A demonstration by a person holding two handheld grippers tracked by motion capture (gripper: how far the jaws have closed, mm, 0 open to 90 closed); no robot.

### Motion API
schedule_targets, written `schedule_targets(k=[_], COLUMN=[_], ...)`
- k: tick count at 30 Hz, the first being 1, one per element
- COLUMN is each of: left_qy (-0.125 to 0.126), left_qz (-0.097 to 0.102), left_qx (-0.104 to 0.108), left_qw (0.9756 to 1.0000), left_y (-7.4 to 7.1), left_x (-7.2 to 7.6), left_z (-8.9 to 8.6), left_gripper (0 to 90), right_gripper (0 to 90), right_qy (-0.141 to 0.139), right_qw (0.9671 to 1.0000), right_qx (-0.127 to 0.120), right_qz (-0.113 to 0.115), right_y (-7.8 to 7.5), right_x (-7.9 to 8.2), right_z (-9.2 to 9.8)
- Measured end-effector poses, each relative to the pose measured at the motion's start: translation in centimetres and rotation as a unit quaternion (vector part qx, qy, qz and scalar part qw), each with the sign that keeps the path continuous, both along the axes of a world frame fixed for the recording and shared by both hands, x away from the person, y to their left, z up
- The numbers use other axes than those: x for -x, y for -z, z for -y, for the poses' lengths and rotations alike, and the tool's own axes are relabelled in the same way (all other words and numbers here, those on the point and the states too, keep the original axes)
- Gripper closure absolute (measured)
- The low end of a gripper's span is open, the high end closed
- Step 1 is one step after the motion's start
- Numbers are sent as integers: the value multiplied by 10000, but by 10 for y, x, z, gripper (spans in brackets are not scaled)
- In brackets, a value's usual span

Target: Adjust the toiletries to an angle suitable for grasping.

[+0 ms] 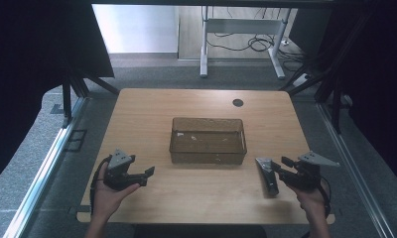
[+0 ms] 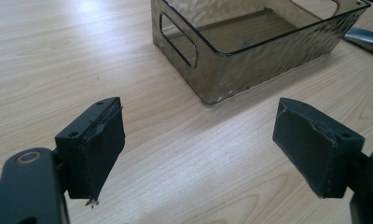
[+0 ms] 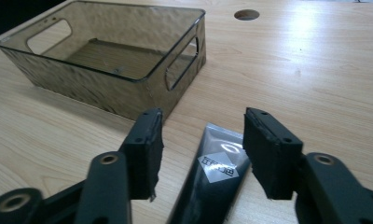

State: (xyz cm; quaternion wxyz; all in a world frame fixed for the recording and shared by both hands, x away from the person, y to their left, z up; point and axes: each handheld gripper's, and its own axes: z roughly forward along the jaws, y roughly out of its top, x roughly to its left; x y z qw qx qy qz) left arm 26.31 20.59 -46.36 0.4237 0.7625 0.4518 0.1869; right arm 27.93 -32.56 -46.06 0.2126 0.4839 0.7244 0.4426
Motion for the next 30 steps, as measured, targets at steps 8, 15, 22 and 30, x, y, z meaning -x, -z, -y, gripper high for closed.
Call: schedule_targets(k=[8, 15, 22, 30], left_qy=[-40, 123, 165, 227], left_qz=[-60, -166, -220, -299], left_qx=[-2, 54, 57, 30], left_qw=[10000, 9998, 9996, 9993], left_y=[2, 2, 5, 7], left_x=[1, -1, -3, -3], left_z=[1, 5, 6, 8], left_gripper=[182, 191, 193, 193], right_gripper=[654, 897, 899, 900], right_qy=[-113, -274, -679, -945], right_qw=[9999, 9993, 9957, 9866], right_qx=[77, 163, 440, 981], right_qz=[-62, -196, -456, -895], right_y=[-2, -3, 3, 27], right_x=[3, 6, 6, 2], right_z=[4, 2, -22, -52])
